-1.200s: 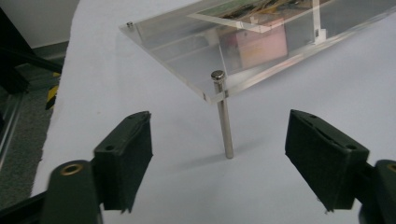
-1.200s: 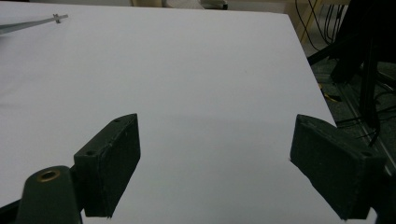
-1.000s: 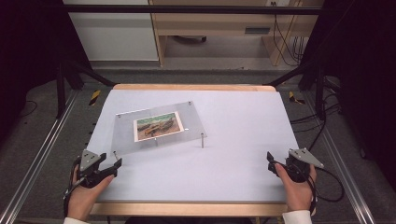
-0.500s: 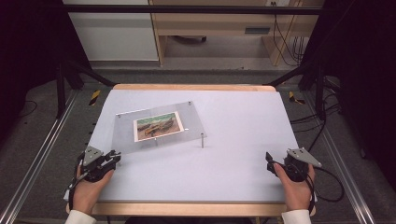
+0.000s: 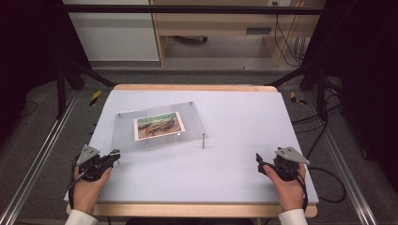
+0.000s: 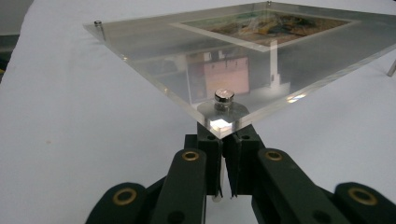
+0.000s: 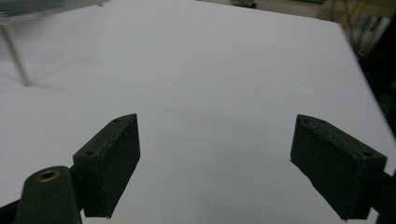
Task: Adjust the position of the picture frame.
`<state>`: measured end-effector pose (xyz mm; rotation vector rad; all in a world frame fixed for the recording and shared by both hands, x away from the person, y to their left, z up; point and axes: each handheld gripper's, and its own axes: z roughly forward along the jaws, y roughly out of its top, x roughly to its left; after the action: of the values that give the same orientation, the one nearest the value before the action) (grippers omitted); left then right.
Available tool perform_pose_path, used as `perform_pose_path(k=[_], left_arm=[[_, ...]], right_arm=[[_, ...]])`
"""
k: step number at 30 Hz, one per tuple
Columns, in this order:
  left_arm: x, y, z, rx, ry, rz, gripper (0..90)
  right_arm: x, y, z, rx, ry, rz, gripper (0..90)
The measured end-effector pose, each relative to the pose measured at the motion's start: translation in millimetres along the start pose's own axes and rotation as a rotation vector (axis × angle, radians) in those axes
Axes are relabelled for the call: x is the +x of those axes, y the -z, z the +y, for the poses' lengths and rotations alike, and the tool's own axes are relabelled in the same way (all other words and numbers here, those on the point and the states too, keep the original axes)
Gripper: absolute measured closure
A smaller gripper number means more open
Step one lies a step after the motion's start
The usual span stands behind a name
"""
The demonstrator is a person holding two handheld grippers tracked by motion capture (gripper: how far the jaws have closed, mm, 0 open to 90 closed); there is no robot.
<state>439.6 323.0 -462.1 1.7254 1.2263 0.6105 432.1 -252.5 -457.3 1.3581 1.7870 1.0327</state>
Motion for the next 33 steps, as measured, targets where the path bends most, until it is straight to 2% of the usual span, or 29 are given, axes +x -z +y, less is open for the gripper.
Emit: perform_pose_path(k=[7, 11, 15, 19, 24, 25, 30, 33], left_arm=[[-1.4, 2.7, 3.4, -0.009, 0.033, -0.026, 84.4], [-2.9, 4.5, 5.3, -0.019, 0.051, -0.040, 84.5], [-2.2, 5.1, 5.9, -0.030, 0.088, -0.062, 84.5], [-0.2, 5.5, 5.9, -0.033, 0.110, -0.078, 84.5], [-0.3, 6.3, 6.6, -0.043, 0.122, -0.093, 84.5], [-0.3, 6.4, 6.7, -0.044, 0.123, -0.094, 84.5], [-0.1, 6.6, 6.8, -0.045, 0.127, -0.098, 84.6], [0.1, 6.5, 6.6, -0.045, 0.129, -0.100, 84.6]], right_arm=[[56.8, -21.1, 27.5, -0.003, 0.117, 0.133, 17.0], [83.6, -38.8, 39.4, 0.004, 0.129, 0.218, 25.0], [103.5, -60.4, 43.8, 0.021, 0.127, 0.270, 32.7], [114.2, -77.4, 46.4, 0.034, 0.112, 0.305, 38.5], [124.8, -94.1, 51.8, 0.019, 0.121, 0.338, 43.8], [127.9, -100.3, 53.7, 0.019, 0.108, 0.352, 46.0], [132.9, -112.5, 59.1, 0.004, 0.102, 0.353, 51.5], [131.5, -117.7, 60.0, 0.001, 0.071, 0.358, 55.1]])
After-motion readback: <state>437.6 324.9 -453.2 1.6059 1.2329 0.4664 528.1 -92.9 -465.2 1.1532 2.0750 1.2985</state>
